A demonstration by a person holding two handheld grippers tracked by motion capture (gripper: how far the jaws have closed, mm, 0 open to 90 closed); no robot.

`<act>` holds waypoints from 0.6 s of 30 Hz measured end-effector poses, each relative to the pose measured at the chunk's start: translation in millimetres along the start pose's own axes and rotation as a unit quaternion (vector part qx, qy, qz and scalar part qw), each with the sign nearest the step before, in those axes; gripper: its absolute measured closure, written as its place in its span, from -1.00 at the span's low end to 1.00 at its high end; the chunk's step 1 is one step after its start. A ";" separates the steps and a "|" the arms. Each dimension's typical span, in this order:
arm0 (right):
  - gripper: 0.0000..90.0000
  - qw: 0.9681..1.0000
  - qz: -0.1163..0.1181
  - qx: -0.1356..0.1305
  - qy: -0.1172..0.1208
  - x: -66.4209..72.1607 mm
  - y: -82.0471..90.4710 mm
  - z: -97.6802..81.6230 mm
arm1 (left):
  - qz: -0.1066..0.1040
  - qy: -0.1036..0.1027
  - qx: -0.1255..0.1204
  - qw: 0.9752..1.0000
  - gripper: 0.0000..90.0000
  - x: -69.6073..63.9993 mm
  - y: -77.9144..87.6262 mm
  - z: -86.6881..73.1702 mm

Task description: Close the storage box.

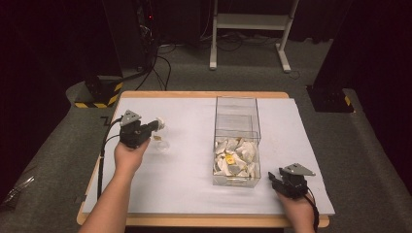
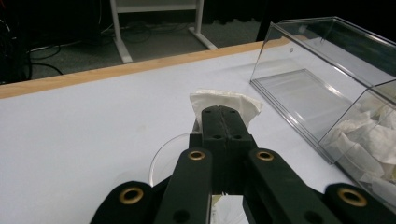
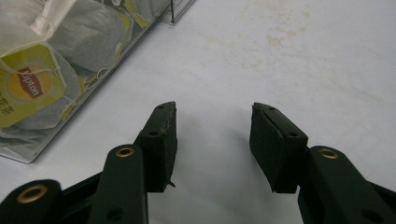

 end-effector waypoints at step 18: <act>0.15 1.000 0.001 0.001 0.000 -0.1 -0.1 0.0 | 0.028 -0.022 0.010 0.999 0.46 -3.6 3.2 -9.6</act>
Point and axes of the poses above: each handheld gripper's, and its own axes: y roughly backward along the jaws, z roughly out of its top, x roughly to its left, the point moved 10 cm from there along -y, roughly forward along the jaws, and after that the axes turned 13 degrees about x, right-handed, at the moved point
